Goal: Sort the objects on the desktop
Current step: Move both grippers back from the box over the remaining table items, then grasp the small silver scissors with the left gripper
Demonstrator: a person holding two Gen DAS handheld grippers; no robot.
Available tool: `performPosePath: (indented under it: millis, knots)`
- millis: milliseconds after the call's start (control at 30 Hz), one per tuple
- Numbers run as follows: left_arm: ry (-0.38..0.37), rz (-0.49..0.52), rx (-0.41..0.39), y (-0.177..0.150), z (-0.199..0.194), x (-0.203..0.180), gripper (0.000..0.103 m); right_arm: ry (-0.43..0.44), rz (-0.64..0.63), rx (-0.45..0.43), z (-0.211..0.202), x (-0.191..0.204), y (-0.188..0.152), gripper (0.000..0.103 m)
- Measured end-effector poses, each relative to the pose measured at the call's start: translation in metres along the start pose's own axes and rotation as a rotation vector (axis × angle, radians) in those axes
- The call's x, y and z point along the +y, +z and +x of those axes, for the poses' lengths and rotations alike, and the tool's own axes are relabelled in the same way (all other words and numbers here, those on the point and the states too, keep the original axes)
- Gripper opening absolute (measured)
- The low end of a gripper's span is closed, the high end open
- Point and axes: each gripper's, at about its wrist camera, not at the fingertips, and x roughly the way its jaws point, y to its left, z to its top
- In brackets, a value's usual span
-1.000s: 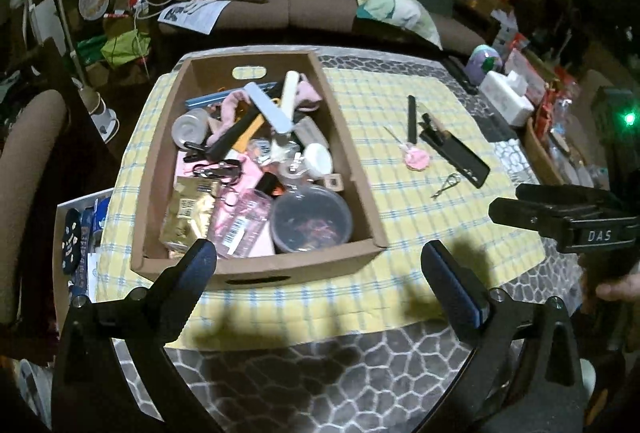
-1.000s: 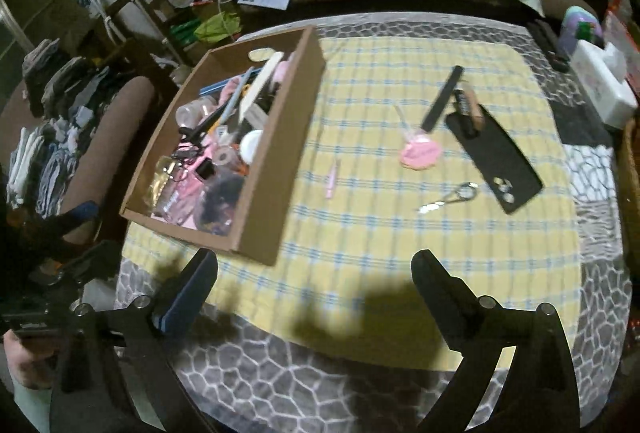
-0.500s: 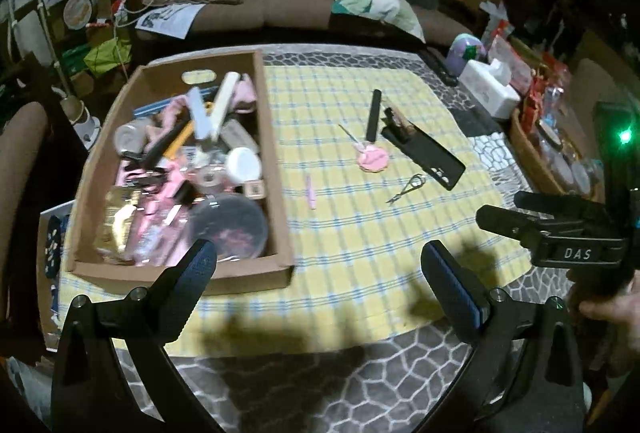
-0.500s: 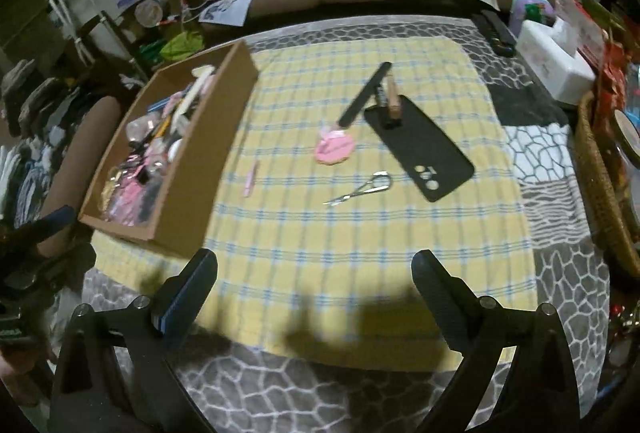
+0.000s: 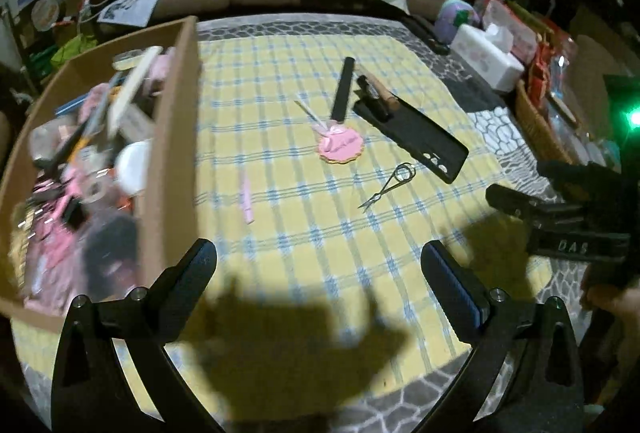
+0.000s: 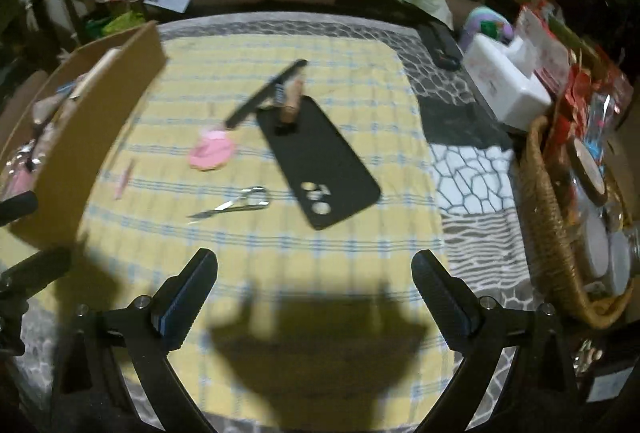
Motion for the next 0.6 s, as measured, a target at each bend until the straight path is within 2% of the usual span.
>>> performPosePath:
  millis: [100,133,267,367,500,600]
  knots:
    - [-0.011,0.056,-0.002,0.002,0.024,-0.011,0.102,0.010,0.065,0.002,0.014,-0.021,-0.002,0.100]
    - [0.006,0.083,-0.011,0.003,0.030,-0.016,0.101,0.027,0.086,-0.001,0.018,-0.027,-0.003,0.100]
    - [-0.026,0.167,-0.001,0.013,0.057,-0.038,0.090,0.066,0.140,-0.012,0.029,-0.041,-0.003,0.100]
    - [-0.030,0.233,-0.026,0.018,0.070,-0.056,0.089,0.100,0.174,-0.010,0.036,-0.049,-0.004,0.100]
    - [-0.038,0.289,-0.016,0.024,0.097,-0.077,0.085,0.126,0.205,-0.006,0.044,-0.059,0.001,0.100]
    - [-0.038,0.319,0.010,0.026,0.119,-0.089,0.064,0.130,0.187,-0.013,0.044,-0.060,0.005,0.100]
